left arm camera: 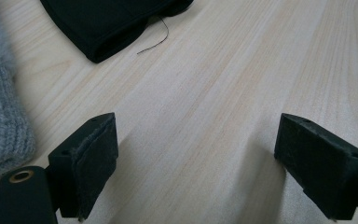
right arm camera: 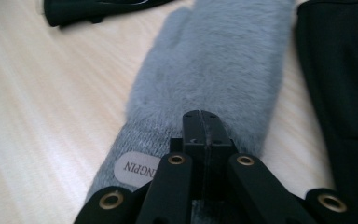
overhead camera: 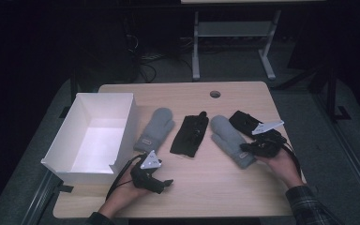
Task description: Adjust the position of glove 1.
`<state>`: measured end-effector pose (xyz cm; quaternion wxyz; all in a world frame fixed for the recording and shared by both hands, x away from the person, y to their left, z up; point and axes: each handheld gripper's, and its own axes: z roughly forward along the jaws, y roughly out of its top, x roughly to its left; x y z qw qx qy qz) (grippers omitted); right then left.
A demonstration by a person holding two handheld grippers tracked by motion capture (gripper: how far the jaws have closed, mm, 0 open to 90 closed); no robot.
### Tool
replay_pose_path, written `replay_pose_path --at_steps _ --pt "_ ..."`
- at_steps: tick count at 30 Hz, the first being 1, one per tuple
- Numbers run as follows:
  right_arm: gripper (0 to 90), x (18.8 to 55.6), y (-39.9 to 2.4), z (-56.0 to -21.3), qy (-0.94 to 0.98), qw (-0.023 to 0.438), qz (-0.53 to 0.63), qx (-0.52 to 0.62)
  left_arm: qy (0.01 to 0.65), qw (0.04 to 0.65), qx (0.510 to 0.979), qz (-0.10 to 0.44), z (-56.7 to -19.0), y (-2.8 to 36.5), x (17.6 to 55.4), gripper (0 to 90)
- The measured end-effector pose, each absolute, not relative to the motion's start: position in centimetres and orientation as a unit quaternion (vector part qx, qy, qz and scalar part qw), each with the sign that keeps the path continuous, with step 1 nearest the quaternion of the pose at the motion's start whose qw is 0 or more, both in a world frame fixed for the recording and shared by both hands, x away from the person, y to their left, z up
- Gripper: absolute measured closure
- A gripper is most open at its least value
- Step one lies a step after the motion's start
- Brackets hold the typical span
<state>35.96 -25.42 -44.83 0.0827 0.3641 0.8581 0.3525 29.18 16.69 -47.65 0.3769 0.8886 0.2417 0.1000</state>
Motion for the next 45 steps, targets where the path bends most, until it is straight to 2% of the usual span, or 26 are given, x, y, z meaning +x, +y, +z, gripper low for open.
replay_pose_path --at_steps 17,45 --pt "90.0 33.9 -20.7 -44.6 0.887 0.038 0.359 0.289 0.239 0.377 0.889 0.101 -47.7 16.7 29.3 12.8" --pt "90.0 31.3 -13.5 -44.5 0.914 -0.002 0.365 0.175 0.24 0.377 0.889 0.101 -47.7 16.6 29.3 12.8"
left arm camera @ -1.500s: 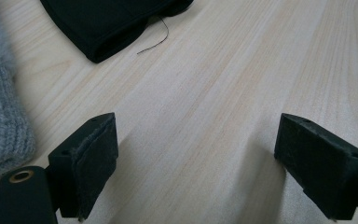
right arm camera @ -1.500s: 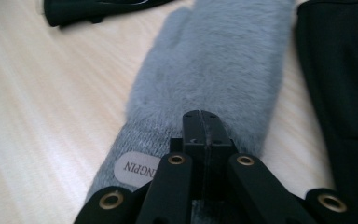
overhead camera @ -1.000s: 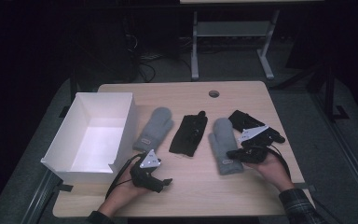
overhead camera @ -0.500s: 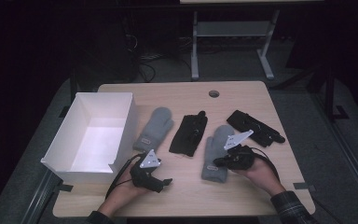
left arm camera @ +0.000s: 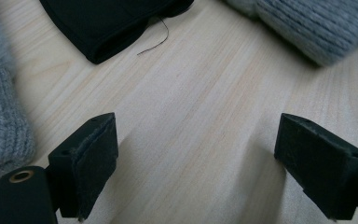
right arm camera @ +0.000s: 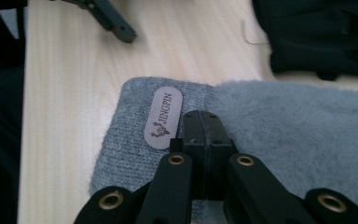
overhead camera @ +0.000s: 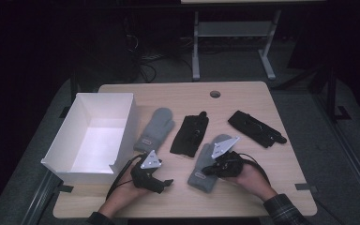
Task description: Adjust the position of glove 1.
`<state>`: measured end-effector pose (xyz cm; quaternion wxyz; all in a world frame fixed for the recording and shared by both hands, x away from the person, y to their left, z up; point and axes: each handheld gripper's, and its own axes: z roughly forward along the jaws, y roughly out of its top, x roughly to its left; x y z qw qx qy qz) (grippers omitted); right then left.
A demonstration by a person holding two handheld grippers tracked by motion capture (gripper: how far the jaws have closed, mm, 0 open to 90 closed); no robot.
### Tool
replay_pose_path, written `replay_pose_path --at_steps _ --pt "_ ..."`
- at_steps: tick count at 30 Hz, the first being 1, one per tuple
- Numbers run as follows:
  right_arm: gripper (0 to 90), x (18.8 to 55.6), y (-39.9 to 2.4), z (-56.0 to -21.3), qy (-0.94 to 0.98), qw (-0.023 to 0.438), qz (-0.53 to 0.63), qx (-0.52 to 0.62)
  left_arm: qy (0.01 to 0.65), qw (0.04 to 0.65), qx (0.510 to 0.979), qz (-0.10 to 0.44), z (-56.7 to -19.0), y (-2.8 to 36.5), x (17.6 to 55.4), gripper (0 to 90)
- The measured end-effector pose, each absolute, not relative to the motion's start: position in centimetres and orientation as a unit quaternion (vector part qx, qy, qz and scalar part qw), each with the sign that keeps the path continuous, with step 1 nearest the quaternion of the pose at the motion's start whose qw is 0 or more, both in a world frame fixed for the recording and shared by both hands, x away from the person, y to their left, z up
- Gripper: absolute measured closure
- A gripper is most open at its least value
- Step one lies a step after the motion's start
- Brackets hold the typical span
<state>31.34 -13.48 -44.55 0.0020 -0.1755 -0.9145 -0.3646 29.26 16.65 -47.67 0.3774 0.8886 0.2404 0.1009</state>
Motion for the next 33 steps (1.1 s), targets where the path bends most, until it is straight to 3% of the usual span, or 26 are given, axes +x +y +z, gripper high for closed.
replay_pose_path --at_steps 6,18,25,33 --pt "90.0 31.3 -13.6 -43.6 -0.905 -0.017 -0.383 -0.183 0.241 0.378 0.888 0.101 -47.7 16.6 29.3 12.8" --pt "90.0 36.8 -17.3 -43.3 -0.88 -0.081 -0.379 -0.274 0.24 0.377 0.889 0.101 -47.7 16.6 29.3 12.8" --pt "90.0 37.6 -17.8 -44.9 -0.89 -0.073 -0.344 -0.29 0.24 0.377 0.889 0.101 -47.7 16.7 29.3 12.8" --pt "90.0 36.0 -17.6 -45.1 -0.893 -0.063 -0.341 -0.286 0.24 0.377 0.889 0.101 -47.7 16.7 29.3 12.8"
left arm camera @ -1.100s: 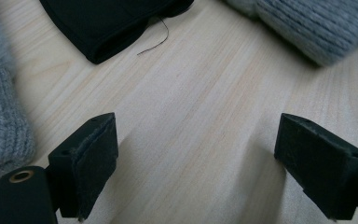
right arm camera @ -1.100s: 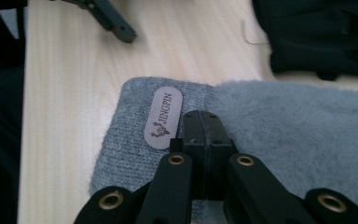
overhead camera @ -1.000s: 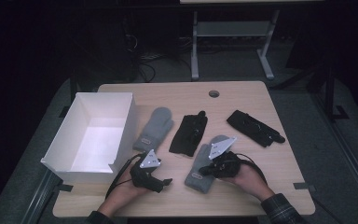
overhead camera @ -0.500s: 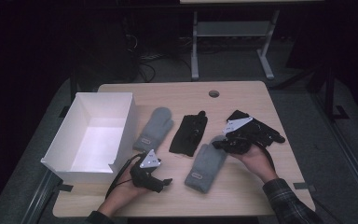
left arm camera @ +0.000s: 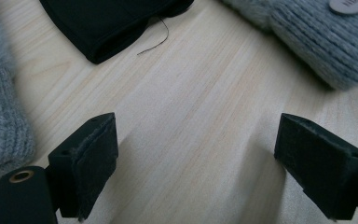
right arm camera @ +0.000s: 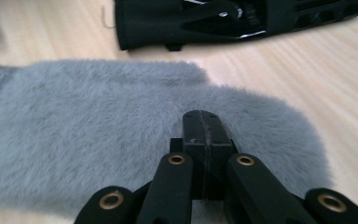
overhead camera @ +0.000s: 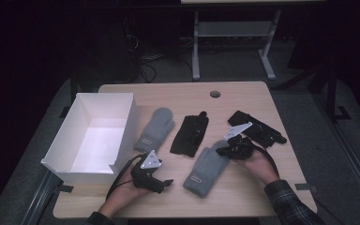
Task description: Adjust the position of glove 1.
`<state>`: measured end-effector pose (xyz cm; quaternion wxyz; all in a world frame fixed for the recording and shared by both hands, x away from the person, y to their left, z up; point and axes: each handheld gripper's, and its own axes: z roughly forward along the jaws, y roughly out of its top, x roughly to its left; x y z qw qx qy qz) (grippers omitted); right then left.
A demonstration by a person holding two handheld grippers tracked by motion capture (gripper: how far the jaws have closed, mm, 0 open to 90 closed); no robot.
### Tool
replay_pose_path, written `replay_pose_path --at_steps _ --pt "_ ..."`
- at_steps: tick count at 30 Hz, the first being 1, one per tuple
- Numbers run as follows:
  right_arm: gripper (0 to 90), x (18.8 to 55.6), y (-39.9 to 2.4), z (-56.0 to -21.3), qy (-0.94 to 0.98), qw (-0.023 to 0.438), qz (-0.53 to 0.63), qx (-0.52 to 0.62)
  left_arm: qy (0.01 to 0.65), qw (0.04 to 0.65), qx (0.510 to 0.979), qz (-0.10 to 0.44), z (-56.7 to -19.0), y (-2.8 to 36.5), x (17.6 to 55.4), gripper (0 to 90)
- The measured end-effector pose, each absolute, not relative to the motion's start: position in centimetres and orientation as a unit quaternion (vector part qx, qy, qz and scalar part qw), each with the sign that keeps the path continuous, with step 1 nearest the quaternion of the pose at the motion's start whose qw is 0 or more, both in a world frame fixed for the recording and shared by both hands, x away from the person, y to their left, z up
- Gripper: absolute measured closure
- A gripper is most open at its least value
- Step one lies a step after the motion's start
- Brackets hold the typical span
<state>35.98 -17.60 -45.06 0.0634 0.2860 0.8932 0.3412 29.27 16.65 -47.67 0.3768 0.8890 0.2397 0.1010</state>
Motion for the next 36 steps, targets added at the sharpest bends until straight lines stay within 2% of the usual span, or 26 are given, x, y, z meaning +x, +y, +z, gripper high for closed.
replay_pose_path --at_steps 13,17,18,19,20,21,23,24,28,32,36 --pt "90.0 33.3 -16.3 -44.6 0.901 0.057 0.335 0.27 0.238 0.377 0.889 0.103 -47.7 16.7 29.3 12.8" --pt "76.4 33.4 -17.9 -43.7 0.881 0.071 0.365 0.293 0.238 0.374 0.89 0.103 -47.6 16.7 29.3 12.8" --pt "76.4 33.4 -17.9 -43.7 0.881 0.071 0.365 0.293 0.237 0.374 0.891 0.103 -47.6 16.7 29.3 12.8" --pt "64.6 33.4 -18.8 -43.4 0.871 0.089 0.373 0.306 0.237 0.375 0.89 0.103 -47.6 16.7 29.3 12.8" --pt "64.6 33.4 -18.8 -43.4 0.871 0.089 0.373 0.306 0.237 0.375 0.89 0.103 -47.6 16.7 29.3 12.8" --pt "55.6 33.3 -20.1 -43.3 0.86 0.103 0.383 0.321 0.237 0.375 0.89 0.103 -47.7 16.7 29.3 12.8" --pt "48.0 33.1 -21.5 -43.5 0.851 0.115 0.385 0.339 0.241 0.375 0.889 0.103 -47.7 16.7 29.3 12.8" --pt "48.0 33.1 -21.5 -43.5 0.851 0.115 0.385 0.339 0.241 0.375 0.889 0.103 -47.7 16.7 29.3 12.8" --pt "37.0 32.9 -24.2 -44.5 0.841 0.132 0.377 0.364 0.248 0.374 0.888 0.104 -47.6 16.6 29.4 12.8" --pt "21.9 32.6 -26.5 -46.6 0.835 0.134 0.356 0.397 0.255 0.377 0.884 0.107 -47.7 16.6 29.4 12.8" --pt "15.9 32.3 -27.5 -47.3 0.831 0.138 0.357 0.404 0.258 0.377 0.883 0.111 -47.7 16.5 29.5 12.8"
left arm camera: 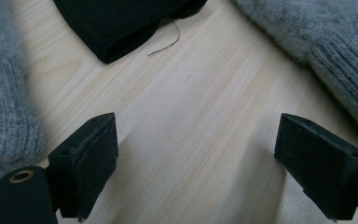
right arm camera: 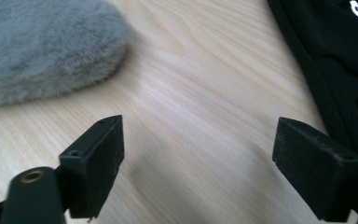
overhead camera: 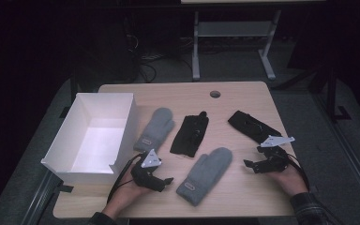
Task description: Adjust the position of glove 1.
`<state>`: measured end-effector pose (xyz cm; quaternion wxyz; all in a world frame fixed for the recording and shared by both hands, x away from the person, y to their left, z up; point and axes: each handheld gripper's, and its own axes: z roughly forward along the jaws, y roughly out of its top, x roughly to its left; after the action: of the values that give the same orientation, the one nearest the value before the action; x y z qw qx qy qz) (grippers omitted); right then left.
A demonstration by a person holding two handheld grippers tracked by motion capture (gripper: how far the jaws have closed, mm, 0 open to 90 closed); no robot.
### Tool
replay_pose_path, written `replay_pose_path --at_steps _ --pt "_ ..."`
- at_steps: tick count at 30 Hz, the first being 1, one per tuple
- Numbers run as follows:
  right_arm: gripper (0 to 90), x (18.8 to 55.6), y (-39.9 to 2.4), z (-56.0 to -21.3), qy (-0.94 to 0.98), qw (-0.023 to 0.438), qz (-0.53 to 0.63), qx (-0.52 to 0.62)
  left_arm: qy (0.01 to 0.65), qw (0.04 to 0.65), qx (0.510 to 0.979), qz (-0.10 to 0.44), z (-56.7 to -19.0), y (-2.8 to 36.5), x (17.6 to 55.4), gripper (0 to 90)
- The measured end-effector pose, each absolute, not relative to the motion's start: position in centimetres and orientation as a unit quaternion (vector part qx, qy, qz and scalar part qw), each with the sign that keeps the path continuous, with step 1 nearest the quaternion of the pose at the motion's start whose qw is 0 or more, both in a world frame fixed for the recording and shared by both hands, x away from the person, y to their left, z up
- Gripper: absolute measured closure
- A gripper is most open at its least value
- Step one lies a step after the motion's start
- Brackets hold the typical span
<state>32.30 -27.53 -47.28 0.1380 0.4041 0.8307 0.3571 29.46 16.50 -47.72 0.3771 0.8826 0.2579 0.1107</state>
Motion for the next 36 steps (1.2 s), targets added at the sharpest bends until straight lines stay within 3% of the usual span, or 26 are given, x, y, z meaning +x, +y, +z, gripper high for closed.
replay_pose_path --at_steps 12,18,24,32,36 --pt "11.9 31.8 -27.5 -48.2 0.829 0.152 0.361 0.398 0.288 0.353 0.883 0.111 -46.8 15.9 29.8 14.9" --pt "11.7 31.8 -27.5 -48.2 0.829 0.152 0.361 0.398 0.31 0.361 0.871 0.127 -44.7 15.5 30.4 44.1" --pt "11.7 31.8 -27.5 -48.2 0.829 0.152 0.361 0.398 0.356 0.349 0.857 0.132 -43.8 14.8 32.7 88.8" --pt "11.8 31.8 -27.5 -48.3 0.829 0.152 0.362 0.398 0.383 0.33 0.842 0.19 -42.4 13.8 36.5 89.7" --pt "11.8 31.9 -27.5 -48.3 0.829 0.152 0.362 0.398 0.397 0.325 0.836 0.195 -42.5 13.9 38.2 89.7"
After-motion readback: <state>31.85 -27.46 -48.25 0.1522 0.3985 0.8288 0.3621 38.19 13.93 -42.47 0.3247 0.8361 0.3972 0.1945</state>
